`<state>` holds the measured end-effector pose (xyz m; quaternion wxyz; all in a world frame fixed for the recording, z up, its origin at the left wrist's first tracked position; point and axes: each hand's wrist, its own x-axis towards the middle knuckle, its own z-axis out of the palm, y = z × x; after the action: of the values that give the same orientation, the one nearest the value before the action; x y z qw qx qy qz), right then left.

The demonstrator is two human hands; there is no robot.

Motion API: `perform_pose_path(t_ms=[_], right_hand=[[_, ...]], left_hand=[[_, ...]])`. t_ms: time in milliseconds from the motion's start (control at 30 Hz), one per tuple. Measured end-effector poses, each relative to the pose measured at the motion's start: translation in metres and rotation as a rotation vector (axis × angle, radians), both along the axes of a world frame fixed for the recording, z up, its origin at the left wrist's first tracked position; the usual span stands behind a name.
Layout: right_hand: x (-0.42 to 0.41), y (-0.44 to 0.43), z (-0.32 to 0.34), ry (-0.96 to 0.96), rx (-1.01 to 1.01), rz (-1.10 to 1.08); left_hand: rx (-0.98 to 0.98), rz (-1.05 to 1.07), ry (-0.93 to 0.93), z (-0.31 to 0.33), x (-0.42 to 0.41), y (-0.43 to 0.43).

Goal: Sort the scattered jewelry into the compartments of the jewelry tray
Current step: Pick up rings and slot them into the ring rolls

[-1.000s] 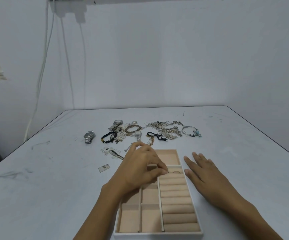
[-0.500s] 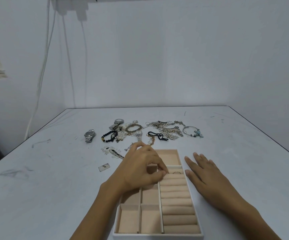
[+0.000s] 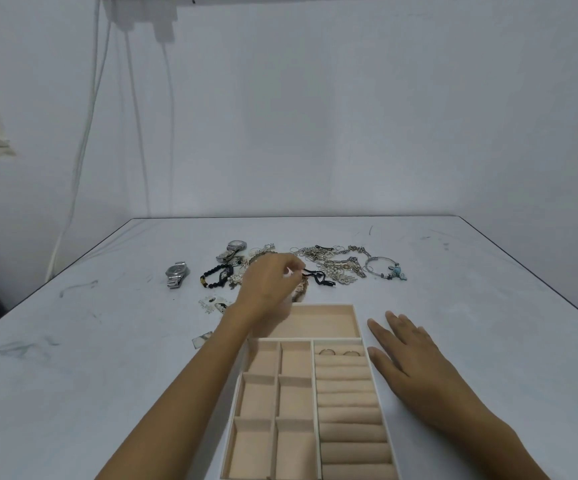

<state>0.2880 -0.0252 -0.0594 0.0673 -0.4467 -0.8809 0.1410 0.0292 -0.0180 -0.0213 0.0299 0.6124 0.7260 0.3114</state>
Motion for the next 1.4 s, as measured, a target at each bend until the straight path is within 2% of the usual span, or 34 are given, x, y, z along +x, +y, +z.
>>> perform_pose_path(t_ms=[167,267,367,500,733,900,1000,1200,1400], right_hand=[[0.0,0.002,0.0,0.014,-0.01,-0.003],[0.0,0.003,0.0,0.042,-0.037,-0.009],[0.002,0.004,-0.001,0.035,-0.038,-0.02],[0.0,0.002,0.002,0.012,-0.046,-0.01],[-0.007,0.02,0.035,0.001,-0.025,-0.042],[-0.051,0.069,0.071,0.214,0.083,-0.118],[-0.092,0.092,0.074,0.298,0.15,-0.13],[-0.135,0.119,0.051,0.062,0.229,-0.032],[-0.139,0.135,0.042,-0.024,0.329,0.007]], left_hand=[[-0.232,0.059,0.349,-0.006,0.004,0.043],[-0.305,0.06,0.486,-0.011,0.006,0.056],[-0.309,0.059,0.536,-0.015,0.003,0.059],[-0.206,0.086,0.618,-0.015,0.002,0.055],[-0.107,0.155,0.562,-0.012,-0.013,0.044],[-0.112,0.191,0.413,-0.01,-0.017,0.046],[-0.134,0.247,0.258,-0.007,-0.016,0.048],[-0.178,0.271,-0.018,-0.005,-0.018,0.053],[-0.226,0.26,-0.065,-0.002,-0.014,0.057]])
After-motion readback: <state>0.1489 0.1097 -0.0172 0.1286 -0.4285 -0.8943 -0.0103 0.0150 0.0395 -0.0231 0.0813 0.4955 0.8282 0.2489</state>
